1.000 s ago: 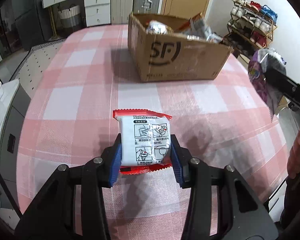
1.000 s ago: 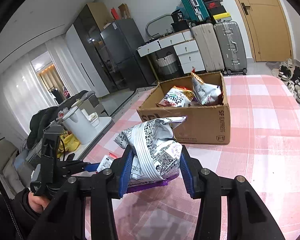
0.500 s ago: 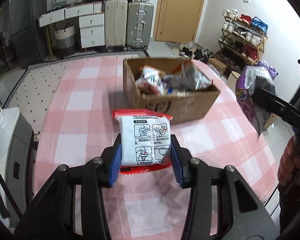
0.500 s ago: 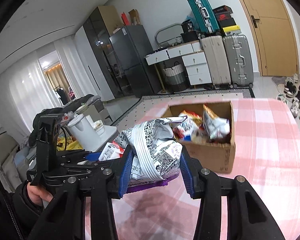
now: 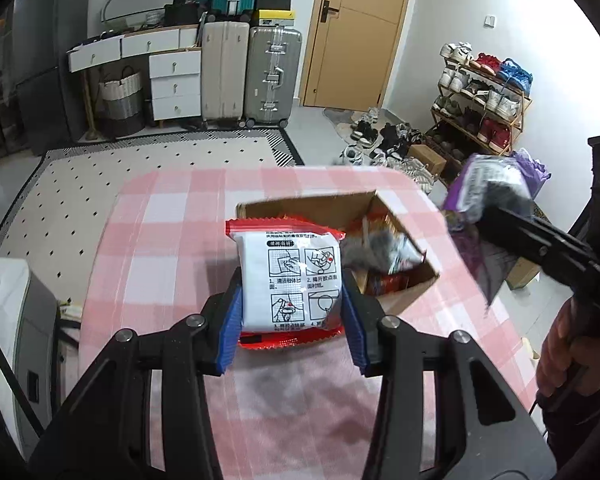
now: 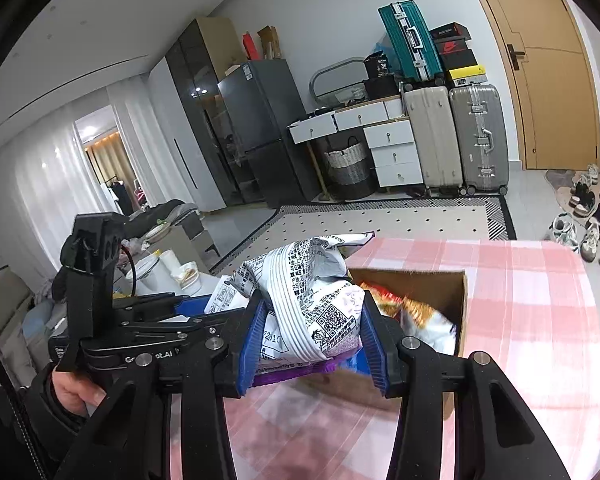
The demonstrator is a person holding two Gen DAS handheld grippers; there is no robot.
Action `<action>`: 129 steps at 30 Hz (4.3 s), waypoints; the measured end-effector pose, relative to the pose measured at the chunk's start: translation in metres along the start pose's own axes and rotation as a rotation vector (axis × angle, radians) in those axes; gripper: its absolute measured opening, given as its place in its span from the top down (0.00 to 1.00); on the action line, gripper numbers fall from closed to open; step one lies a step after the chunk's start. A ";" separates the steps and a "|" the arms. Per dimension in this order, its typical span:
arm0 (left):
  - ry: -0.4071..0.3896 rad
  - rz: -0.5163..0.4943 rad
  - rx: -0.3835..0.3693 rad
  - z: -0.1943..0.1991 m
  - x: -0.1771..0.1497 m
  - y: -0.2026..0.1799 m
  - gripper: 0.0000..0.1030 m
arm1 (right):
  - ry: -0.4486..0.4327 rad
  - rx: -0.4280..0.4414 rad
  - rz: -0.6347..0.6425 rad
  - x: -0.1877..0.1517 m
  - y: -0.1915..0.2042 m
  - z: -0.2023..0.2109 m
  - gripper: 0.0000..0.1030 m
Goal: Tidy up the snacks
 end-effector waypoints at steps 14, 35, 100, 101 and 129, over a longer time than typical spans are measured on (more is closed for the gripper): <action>0.003 0.072 -0.054 -0.074 0.059 -0.012 0.60 | 0.017 -0.084 0.048 0.045 -0.036 -0.063 0.57; 0.142 0.139 -0.045 -0.153 0.020 0.011 0.35 | 0.095 -0.124 0.042 0.018 -0.073 -0.111 0.43; -0.353 -0.050 0.286 0.068 -0.143 -0.011 0.00 | -0.210 -0.241 0.168 -0.136 -0.012 0.126 0.01; -0.347 -0.051 0.288 0.063 -0.145 -0.011 0.00 | -0.215 -0.245 0.168 -0.138 -0.015 0.124 0.01; -0.316 -0.069 0.340 0.025 -0.165 -0.008 0.00 | -0.220 -0.287 0.225 -0.163 -0.027 0.095 0.00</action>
Point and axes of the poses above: each gripper's, at about its wrist camera, not at the fingertips, and z roughly against the way its jaws point, y to its left, x to its top, the point moved 3 cm from there along -z, roughly the way its jaws point, and after that the axes turned 14 degrees about -y, right-handed, at the moved point
